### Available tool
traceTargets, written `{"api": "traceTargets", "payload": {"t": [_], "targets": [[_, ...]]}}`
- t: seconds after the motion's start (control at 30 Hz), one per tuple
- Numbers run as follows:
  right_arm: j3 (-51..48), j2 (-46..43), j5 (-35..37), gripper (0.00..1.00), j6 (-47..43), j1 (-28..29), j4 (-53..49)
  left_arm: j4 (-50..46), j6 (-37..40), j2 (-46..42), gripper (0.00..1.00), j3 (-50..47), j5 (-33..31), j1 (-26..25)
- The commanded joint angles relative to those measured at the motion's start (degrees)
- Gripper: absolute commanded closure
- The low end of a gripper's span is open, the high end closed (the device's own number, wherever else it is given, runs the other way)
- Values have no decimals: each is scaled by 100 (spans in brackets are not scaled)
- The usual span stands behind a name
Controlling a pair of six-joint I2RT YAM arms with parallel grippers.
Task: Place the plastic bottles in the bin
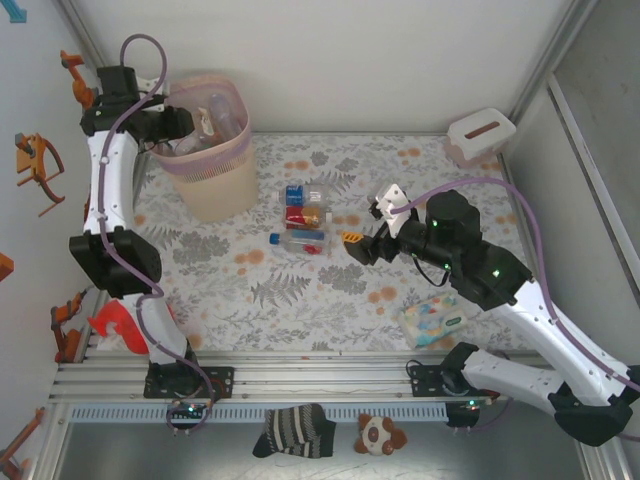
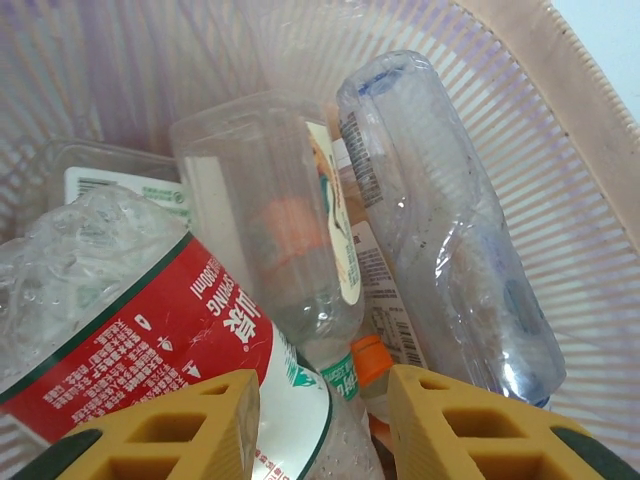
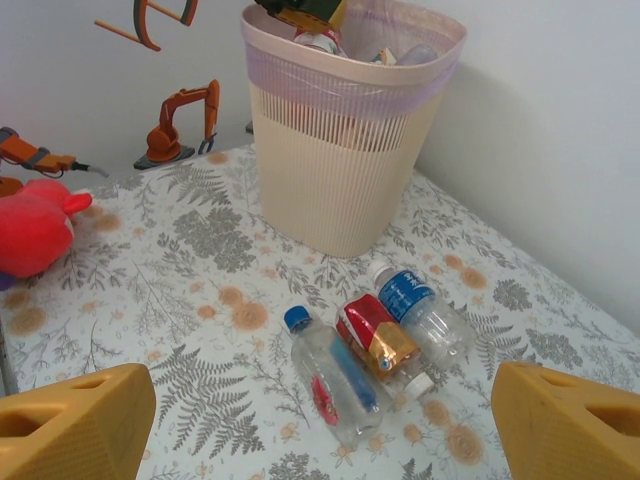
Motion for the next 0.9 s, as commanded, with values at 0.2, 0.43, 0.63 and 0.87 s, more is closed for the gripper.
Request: {"api": "traceTargets", "payload": {"t": [0.2, 0.43, 0.63, 0.87], "targets": [[60, -19, 142, 14, 147, 15, 201, -314, -106, -814, 61, 79, 17, 62], [111, 193, 271, 14, 274, 17, 175, -100, 2, -1418, 60, -553, 411, -15], [218, 426, 339, 14, 349, 19, 65, 374, 155, -2137, 60, -1754, 706, -220], [286, 703, 391, 14, 136, 17, -65, 1005, 381, -2967, 59, -3247, 932, -577]]}}
